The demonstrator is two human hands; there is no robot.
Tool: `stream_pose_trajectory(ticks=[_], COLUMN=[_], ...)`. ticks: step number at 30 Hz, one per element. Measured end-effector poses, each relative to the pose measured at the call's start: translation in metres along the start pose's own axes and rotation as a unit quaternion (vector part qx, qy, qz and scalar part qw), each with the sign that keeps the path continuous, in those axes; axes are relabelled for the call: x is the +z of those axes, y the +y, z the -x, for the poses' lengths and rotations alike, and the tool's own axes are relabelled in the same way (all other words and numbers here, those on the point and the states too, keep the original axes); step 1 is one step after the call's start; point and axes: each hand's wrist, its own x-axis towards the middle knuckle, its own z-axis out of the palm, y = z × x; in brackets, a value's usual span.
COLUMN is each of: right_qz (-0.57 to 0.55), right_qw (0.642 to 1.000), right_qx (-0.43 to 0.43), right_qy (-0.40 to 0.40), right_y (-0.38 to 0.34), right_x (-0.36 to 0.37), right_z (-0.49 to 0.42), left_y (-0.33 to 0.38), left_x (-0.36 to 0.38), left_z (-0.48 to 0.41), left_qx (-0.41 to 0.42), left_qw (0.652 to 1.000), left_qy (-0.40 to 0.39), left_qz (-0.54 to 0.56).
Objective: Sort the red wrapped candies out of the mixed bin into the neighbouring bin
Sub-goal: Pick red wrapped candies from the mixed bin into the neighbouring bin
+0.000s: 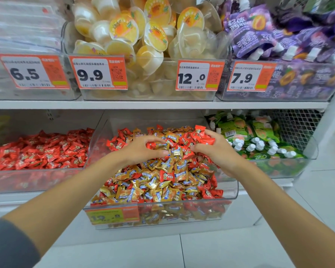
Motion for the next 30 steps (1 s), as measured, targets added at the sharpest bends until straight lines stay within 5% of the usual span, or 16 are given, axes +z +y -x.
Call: stream_pose_trajectory(ticks=[3, 8, 11, 17, 21, 30], right_qz=[0.003, 0.007, 0.010, 0.023, 0.027, 0.035], right_qw=[1.000, 1.000, 1.000, 0.999, 0.999, 0.999], right_qx=[0.001, -0.006, -0.001, 0.024, 0.033, 0.025], right_qy=[-0.005, -0.007, -0.012, -0.015, -0.014, -0.005], right_y=[0.001, 0.005, 0.007, 0.010, 0.011, 0.009], right_x=[0.000, -0.004, -0.003, 0.000, 0.001, 0.005], right_z=[0.001, -0.001, -0.003, -0.005, -0.004, -0.001], left_y=[-0.003, -0.013, -0.014, 0.008, 0.006, -0.006], left_x=[0.010, -0.012, -0.020, 0.006, 0.015, -0.025], left_z=[-0.005, -0.012, -0.005, 0.012, 0.008, 0.019], left_qx=[0.008, -0.071, -0.075, 0.033, 0.038, -0.015], left_qw=[1.000, 0.969, 0.974, 0.996, 0.990, 0.994], left_qy=[0.010, 0.164, 0.099, -0.083, -0.096, 0.041], left_qz=[-0.009, 0.169, 0.192, -0.028, -0.098, 0.103])
